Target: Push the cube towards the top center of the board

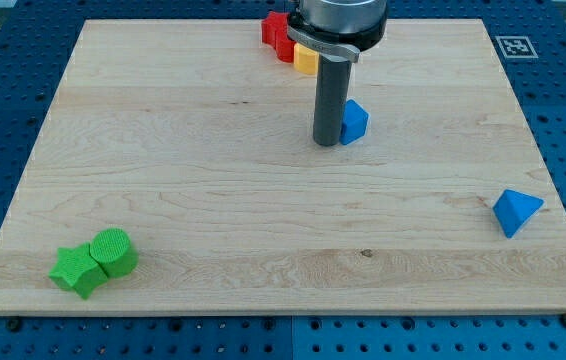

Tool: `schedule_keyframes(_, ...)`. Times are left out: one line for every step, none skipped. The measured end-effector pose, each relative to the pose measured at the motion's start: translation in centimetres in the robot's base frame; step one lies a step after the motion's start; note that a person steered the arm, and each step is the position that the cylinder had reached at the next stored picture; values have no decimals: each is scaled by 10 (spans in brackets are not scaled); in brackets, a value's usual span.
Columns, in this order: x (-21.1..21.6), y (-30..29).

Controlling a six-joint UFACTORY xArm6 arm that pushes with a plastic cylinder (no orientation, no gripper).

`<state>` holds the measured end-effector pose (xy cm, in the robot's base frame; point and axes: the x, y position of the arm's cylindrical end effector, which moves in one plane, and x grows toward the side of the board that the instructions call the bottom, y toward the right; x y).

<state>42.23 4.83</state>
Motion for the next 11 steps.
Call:
schedule_keyframes(0,14)
schedule_keyframes(6,39)
schedule_keyframes(9,67)
schedule_keyframes(4,73)
schedule_keyframes(-4,73)
schedule_keyframes(-16,62)
schedule_keyframes(-24,37)
schedule_keyframes(-34,14)
schedule_keyframes(-51,4)
schedule_keyframes(-63,-7)
schedule_keyframes(-69,-21)
